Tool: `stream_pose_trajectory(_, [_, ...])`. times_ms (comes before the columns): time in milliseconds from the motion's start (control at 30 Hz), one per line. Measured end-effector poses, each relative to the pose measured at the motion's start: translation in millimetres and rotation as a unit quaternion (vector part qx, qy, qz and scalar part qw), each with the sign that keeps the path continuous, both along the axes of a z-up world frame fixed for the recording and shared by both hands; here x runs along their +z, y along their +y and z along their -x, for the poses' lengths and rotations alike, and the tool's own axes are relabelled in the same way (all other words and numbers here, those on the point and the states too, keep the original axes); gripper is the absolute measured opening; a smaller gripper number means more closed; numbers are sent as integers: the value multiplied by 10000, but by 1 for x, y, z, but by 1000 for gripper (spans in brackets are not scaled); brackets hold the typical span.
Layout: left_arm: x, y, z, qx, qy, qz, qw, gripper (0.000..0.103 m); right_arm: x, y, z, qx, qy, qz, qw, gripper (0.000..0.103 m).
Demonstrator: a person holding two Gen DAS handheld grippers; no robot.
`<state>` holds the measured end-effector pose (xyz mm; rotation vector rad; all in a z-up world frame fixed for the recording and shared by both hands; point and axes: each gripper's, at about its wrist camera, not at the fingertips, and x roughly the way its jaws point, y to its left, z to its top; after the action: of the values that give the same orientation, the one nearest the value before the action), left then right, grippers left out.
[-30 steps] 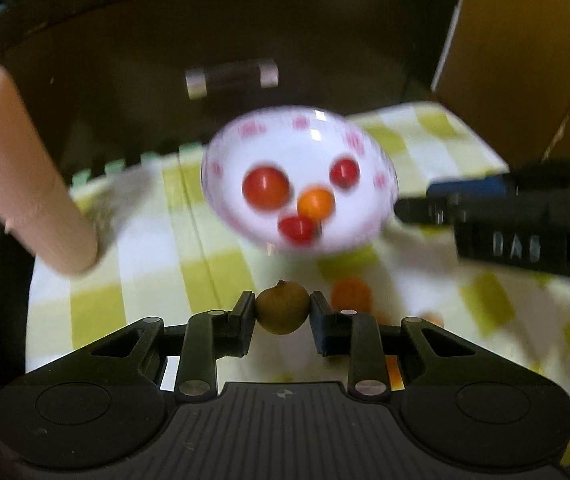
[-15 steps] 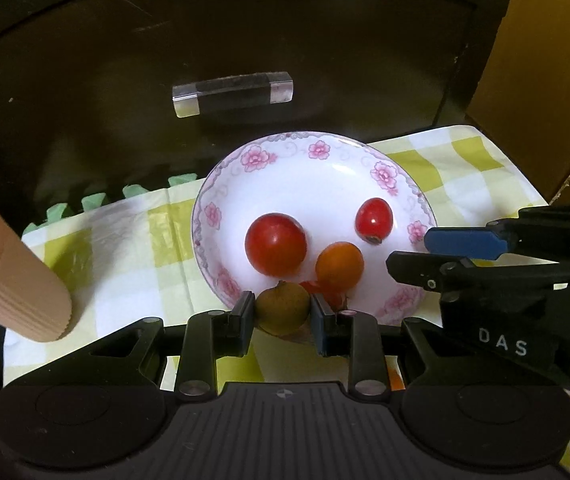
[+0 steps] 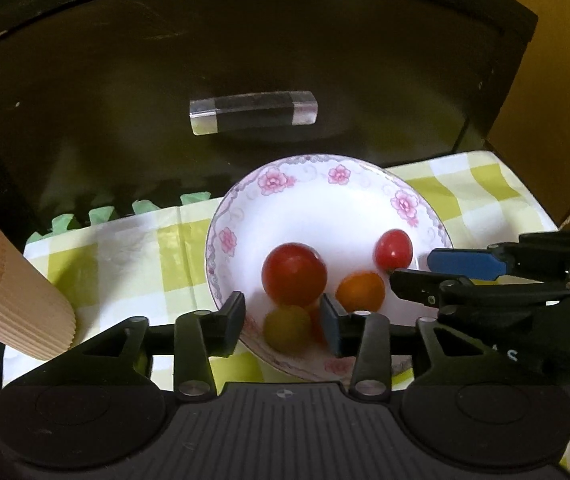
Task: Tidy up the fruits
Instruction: 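Carry the brown fruit over the white bowl and open the left tool, then withdraw both tools from the bowl back toward the fruit cluster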
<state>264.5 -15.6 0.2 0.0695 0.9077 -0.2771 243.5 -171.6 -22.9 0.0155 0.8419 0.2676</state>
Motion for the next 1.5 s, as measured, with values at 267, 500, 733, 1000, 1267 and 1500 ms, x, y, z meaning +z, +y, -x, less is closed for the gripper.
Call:
stream_pose_trajectory(267, [6, -2, 3, -18, -104, 100, 9999, 63, 2, -15, -4, -236, 34, -315, 9992, 30])
stream_pose_trajectory(500, [11, 1, 4, 50, -160, 192, 9997, 69, 6, -18, -5, -293, 39, -482, 9984, 31])
stream_pose_trajectory(733, [20, 2, 7, 48, -244, 290, 9993, 73, 14, -22, -4, -332, 30, -556, 9979, 34])
stream_pose_trajectory(1000, [28, 0, 18, -71, -290, 316, 9991, 74, 23, -28, 9, -370, -9, -601, 9975, 34])
stream_pose_trajectory(1267, [33, -8, 39, -248, -233, 280, 9990, 75, 24, -34, 36, -360, 29, -571, 9977, 34])
stream_pose_trajectory(1500, [34, -7, 62, -383, -145, 235, 9989, 76, 27, -32, 60, -250, 73, -466, 9986, 34])
